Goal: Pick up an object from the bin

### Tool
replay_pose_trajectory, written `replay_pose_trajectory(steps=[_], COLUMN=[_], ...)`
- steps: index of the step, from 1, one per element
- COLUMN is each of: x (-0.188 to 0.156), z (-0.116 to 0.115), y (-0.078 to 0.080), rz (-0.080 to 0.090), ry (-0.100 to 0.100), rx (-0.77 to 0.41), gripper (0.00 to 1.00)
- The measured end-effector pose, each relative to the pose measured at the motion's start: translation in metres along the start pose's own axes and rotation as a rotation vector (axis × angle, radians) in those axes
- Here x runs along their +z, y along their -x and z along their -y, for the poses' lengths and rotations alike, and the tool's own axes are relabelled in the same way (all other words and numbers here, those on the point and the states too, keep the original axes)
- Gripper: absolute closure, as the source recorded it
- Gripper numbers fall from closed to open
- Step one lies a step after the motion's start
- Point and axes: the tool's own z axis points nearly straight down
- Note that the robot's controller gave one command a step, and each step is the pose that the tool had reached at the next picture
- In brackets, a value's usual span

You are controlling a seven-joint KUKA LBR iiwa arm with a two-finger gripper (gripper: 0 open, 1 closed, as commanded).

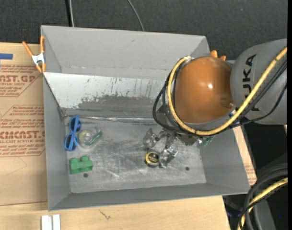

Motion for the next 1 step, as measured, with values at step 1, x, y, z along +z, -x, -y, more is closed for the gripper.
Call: replay_pose_trajectory(steps=[1], x=[0.0625], z=[-0.0652], y=[0.0516], rz=[-0.008], ry=[0.010], rx=[-0.006], gripper=[1.00])
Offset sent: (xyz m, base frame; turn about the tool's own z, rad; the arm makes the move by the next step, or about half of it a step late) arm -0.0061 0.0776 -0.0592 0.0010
